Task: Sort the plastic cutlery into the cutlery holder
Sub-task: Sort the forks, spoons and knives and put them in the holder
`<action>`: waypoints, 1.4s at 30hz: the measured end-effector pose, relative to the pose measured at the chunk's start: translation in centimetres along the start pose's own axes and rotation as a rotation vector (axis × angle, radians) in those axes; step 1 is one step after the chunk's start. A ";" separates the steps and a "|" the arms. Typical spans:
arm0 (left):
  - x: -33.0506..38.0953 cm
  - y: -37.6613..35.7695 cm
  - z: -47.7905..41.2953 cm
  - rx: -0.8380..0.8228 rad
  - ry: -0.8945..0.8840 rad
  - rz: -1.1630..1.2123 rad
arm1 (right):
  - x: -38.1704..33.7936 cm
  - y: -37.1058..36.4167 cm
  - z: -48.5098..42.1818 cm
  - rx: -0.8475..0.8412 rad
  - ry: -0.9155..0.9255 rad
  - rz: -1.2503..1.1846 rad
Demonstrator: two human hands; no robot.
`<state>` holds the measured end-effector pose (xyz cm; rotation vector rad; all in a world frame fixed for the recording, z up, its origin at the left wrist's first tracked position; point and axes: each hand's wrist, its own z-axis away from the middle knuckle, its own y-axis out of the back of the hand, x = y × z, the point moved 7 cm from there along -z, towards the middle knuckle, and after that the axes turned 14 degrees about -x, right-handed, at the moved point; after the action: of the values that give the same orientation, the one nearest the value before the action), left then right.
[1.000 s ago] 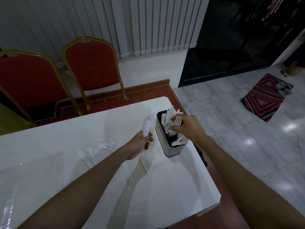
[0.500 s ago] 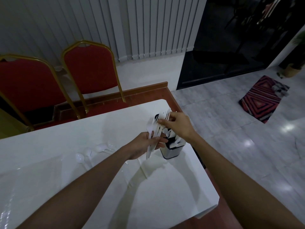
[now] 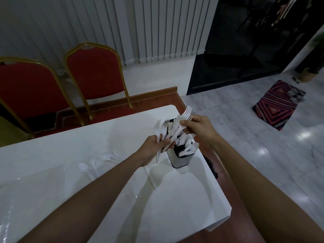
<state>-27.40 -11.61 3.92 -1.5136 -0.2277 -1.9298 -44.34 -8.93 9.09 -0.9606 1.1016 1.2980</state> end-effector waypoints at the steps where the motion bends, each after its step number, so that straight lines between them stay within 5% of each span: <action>1: -0.1 0.1 -0.1 0.009 -0.002 0.009 | 0.0 0.4 0.1 0.022 0.002 -0.009; 10: -1.5 1.2 -0.1 0.069 0.043 0.022 | -0.6 1.6 -0.3 0.038 -0.004 0.202; 17: -2.6 4.5 0.9 0.251 0.052 0.061 | -3.3 4.4 0.3 0.390 0.187 0.410; 26: -2.2 3.7 0.6 0.186 0.051 0.037 | 1.7 0.3 -1.8 0.104 -0.021 0.840; 29: -1.9 3.6 0.5 0.172 0.053 0.026 | 1.6 -0.1 -1.5 0.130 -0.038 0.922; 31: -1.7 3.3 0.6 0.148 0.067 -0.025 | 0.1 -0.2 -0.9 0.192 0.037 0.802; 35: -1.2 1.7 0.3 0.081 0.098 -0.154 | -1.1 -1.4 -0.9 0.048 0.050 0.303; 42: -1.0 2.4 0.4 0.190 0.069 -0.173 | -1.6 2.6 -0.2 0.304 0.125 0.245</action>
<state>-25.54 -12.84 2.46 -1.3374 -0.5107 -2.0272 -46.90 -9.37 10.72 -0.7017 1.5024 1.2298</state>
